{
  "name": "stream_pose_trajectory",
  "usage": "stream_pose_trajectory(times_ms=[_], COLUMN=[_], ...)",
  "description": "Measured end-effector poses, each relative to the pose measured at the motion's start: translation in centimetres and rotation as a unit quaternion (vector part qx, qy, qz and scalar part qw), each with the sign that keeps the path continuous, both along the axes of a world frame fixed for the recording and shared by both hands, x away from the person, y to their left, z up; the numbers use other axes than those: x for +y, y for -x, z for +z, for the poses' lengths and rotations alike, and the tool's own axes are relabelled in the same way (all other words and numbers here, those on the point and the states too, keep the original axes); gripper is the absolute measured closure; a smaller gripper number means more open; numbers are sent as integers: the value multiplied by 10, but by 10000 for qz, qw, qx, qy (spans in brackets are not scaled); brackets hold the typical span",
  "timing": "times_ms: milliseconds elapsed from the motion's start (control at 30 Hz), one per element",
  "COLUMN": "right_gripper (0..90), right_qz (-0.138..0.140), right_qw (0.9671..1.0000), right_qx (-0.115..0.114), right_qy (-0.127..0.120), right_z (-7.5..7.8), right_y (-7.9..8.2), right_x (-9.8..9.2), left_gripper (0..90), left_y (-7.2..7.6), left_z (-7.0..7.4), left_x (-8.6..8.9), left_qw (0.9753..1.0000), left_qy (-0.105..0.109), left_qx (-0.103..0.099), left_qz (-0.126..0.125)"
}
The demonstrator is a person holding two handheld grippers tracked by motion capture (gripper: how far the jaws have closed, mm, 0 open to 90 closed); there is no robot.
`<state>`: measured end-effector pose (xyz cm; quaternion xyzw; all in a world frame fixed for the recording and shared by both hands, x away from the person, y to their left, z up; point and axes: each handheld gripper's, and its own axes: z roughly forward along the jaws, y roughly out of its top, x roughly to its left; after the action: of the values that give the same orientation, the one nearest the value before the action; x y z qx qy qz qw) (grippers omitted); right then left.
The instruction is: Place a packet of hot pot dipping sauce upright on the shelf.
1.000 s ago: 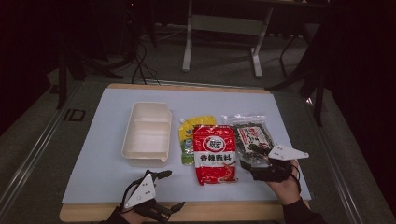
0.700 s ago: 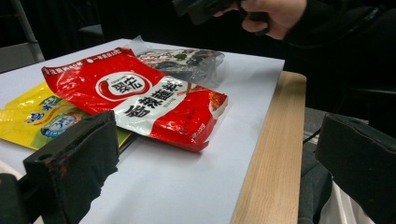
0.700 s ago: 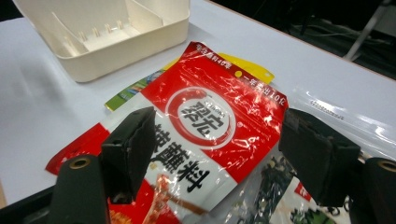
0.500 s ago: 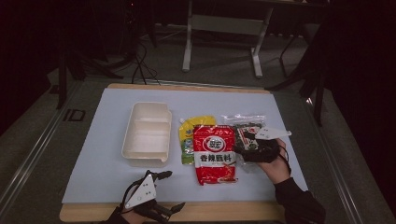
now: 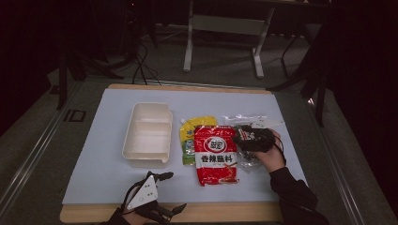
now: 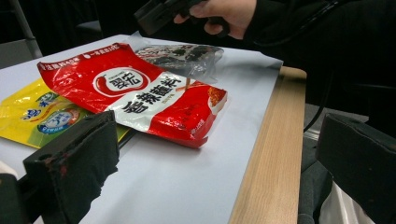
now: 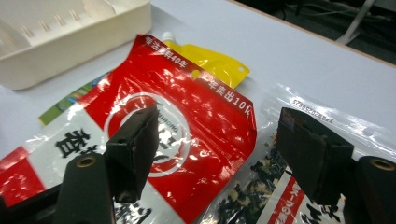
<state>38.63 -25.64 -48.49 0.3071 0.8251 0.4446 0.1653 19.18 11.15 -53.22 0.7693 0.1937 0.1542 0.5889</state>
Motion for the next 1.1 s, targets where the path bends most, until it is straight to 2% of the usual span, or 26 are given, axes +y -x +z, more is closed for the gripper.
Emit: stream_pose_trajectory(times_ms=[167,467,733,833,867,933,967,1000,1100], right_gripper=[295,287,284,283,282,282,286,286,402], right_qz=[17,-33,-91,-96,-69,-69,-31,-31,93], right_qw=[9999,9995,9992,9990,9987,9986,9981,9981,9971], right_qx=[94,288,311,371,475,472,569,569,701], right_qy=[135,158,235,231,190,210,229,229,297], right_z=[-8,-17,-19,-20,-22,-23,-25,-25,-29], right_y=[-11,-28,-42,-47,-51,-51,-53,-53,-53], right_x=[6,13,14,14,14,14,16,16,18], left_gripper=[7,7,7,7,7,7,7,7,7], left_y=[0,-1,-1,-1,-1,-1,-1,-1,-1], left_z=[-1,-1,-1,-1,-1,-1,-1,-1,-1], left_x=[-1,0,0,0,0,0,0,0,0], left_qw=[10000,10000,10000,10000,10000,10000,10000,10000,10000], left_qy=[-53,-18,-15,-38,-51,-48,-50,-52,-52], left_qx=[-8,10,19,11,4,10,13,14,10], left_qz=[15,14,5,7,3,2,2,0,-3])
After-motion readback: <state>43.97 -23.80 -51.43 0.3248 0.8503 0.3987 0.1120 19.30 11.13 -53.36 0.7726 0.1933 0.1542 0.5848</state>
